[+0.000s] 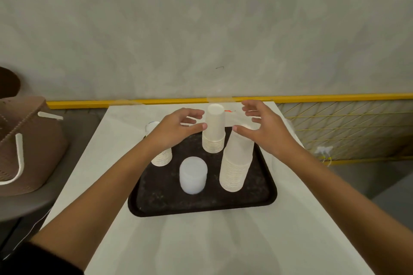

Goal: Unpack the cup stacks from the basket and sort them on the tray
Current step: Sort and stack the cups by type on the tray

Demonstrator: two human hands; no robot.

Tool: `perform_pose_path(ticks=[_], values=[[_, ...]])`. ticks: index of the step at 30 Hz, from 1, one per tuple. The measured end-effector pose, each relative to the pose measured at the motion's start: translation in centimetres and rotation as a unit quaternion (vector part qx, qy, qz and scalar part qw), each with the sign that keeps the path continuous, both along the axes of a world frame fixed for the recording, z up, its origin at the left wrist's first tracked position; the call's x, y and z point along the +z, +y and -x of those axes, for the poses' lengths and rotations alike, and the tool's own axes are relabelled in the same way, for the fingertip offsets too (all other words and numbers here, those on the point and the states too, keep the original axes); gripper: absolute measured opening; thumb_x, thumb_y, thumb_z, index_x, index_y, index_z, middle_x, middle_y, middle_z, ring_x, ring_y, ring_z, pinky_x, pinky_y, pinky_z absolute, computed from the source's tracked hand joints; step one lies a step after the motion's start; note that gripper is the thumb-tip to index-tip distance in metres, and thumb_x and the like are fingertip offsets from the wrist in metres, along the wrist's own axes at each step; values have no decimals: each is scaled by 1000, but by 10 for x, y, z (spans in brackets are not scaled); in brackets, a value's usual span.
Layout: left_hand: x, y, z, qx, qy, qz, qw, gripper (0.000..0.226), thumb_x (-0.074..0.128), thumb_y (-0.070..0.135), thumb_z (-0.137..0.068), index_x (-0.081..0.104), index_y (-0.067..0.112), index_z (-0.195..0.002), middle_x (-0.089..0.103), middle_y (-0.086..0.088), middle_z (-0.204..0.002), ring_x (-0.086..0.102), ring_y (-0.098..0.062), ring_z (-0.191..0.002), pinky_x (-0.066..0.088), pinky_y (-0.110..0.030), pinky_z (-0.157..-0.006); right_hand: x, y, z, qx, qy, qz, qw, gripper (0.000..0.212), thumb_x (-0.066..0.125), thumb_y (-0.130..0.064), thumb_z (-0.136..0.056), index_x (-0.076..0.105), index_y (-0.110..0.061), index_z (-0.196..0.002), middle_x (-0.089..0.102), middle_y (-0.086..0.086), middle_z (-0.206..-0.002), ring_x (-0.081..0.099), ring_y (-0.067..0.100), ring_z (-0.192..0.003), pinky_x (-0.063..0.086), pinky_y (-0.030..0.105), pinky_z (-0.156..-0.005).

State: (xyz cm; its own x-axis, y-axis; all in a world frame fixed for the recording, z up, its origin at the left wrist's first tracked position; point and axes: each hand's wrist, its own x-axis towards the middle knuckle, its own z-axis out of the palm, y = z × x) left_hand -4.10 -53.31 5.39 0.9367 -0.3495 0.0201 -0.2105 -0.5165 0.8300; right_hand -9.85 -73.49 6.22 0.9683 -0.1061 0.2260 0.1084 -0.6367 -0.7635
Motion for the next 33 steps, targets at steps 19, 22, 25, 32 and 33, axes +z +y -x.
perform_pose_path(ticks=[19, 22, 25, 32, 33], values=[[-46, -36, -45, 123, 177, 150, 965, 41, 47, 40, -93, 45, 23, -130, 52, -2, -134, 54, -20, -118, 41, -33, -103, -52, -67, -73, -37, 138, -164, 976, 41, 64, -30, -85, 51, -17, -121, 57, 5, -119, 56, 20, -109, 46, 31, -94], [-52, -44, -62, 130, 222, 185, 949, 48, 36, 44, -96, 39, 20, -137, 48, -5, -139, 49, -25, -124, 37, -35, -105, -63, -64, -95, -21, 185, -170, 968, 43, 65, -30, -84, 51, -17, -122, 57, 7, -123, 55, 23, -113, 45, 37, -100], [-58, -52, -79, 131, 242, 156, 949, 53, 34, 48, -95, 34, 19, -141, 42, -6, -144, 44, -27, -129, 32, -40, -110, -74, -54, -119, 0, 217, -113, 970, 54, 69, -33, -80, 46, -20, -127, 53, 4, -129, 52, 23, -117, 43, 38, -102], [-76, -61, -102, 85, 73, -28, 993, 67, 54, 42, -87, 22, 26, -144, 30, -1, -150, 37, -24, -134, 35, -37, -105, -114, -27, -160, 129, 272, -78, 950, 84, 76, -33, -72, 27, -25, -139, 39, 0, -143, 44, 24, -128, 38, 45, -104], [-77, -61, -106, 74, 57, -38, 995, 71, 59, 39, -85, 22, 25, -144, 31, -2, -150, 39, -24, -133, 37, -35, -103, -119, -24, -164, 130, 263, -81, 953, 85, 77, -33, -71, 27, -26, -139, 40, -1, -142, 44, 23, -127, 39, 45, -105]])
